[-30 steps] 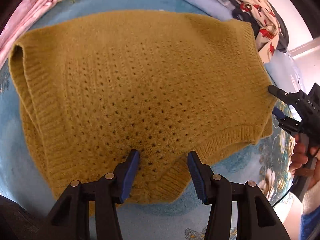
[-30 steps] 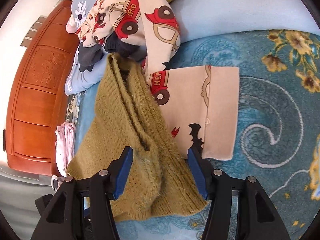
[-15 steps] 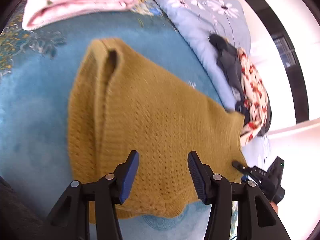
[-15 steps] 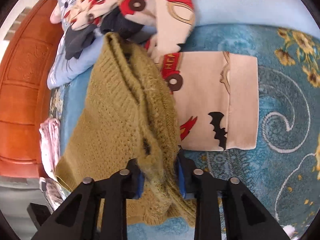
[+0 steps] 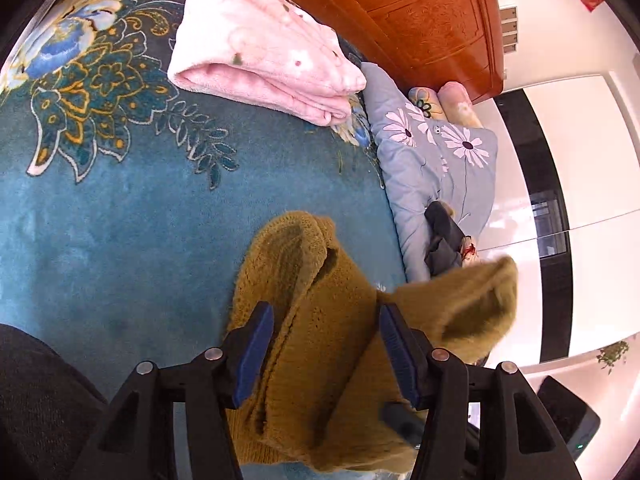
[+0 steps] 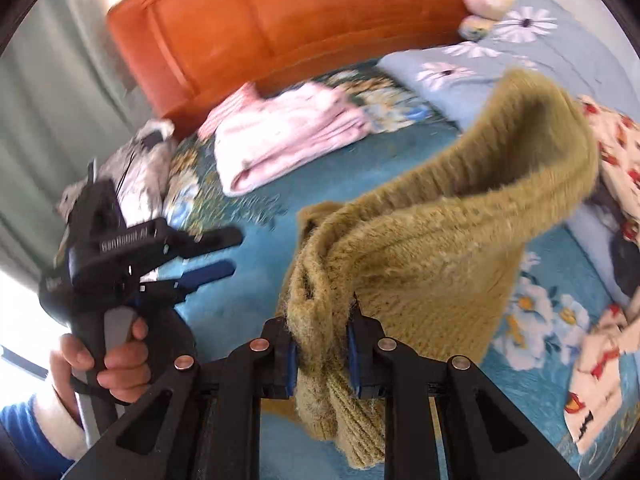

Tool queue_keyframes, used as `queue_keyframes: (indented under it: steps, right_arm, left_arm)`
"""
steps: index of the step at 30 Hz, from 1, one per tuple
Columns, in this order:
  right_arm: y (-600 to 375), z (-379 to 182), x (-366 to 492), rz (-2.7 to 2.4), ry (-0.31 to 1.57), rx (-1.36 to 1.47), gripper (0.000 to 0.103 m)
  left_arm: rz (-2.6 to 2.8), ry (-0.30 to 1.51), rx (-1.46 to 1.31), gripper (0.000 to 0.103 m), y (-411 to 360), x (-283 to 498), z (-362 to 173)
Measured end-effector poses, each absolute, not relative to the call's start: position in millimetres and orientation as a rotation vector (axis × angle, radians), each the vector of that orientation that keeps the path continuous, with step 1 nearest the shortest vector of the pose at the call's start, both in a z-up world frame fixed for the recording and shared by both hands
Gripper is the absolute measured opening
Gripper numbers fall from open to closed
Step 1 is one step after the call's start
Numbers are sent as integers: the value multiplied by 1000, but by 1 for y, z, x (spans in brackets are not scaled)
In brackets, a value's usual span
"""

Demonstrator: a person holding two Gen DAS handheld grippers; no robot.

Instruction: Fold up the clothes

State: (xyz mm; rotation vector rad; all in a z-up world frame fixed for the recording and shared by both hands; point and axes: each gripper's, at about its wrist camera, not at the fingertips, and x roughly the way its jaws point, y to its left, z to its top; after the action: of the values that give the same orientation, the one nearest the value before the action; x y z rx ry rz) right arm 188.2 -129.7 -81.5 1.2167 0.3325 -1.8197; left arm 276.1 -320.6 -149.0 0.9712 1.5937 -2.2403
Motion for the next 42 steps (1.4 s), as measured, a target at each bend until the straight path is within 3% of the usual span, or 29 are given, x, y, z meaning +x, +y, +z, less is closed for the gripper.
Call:
queue_keyframes:
  steps: [5,13,18,23,25,26,27,34,38,42]
  right_arm:
    - [-166,-136,199,-1783,394,1375,21]
    - [-159,-131,220,-1560,406,1343,34]
    - [-101,-131,189,-1698,215,1431,37]
    - [-38,-147,165,-1827,17,1573,38]
    - [-21,-151,165,-1850,-20,1598,38]
    - [-13,-152,166,-1860,-34,1608,38]
    - [-7,-154,167,-1868,-48,1616,38]
    - [25,-163,160,-1902,-126,1653,38]
    - [42,-169,152,-1914,-229,1661,58]
    - [40,-183,148,-1869,-351,1661,62]
  left_arm:
    - [-2261,1566,977,60,-320,279,-146]
    - [-2250,1585,1012,63,-320,275,-151]
    - [-2262,1506,1119,64,-310,253,-155]
    - [-2364,1234,1298,63,-290,213,-155]
    - [-2346,1179,1373,56,-285,204,-163]
    - [-2324,1171,1401,32,-284,203,-167]
    - [-2302,1163,1429,18,-283,202,-171]
    - [-2112,1138,1432,15,-290,216,-182]
    - [-2022,1168,1449,15,-297,220,-195]
    - [-2061,1225,1423,18,-297,222,-195]
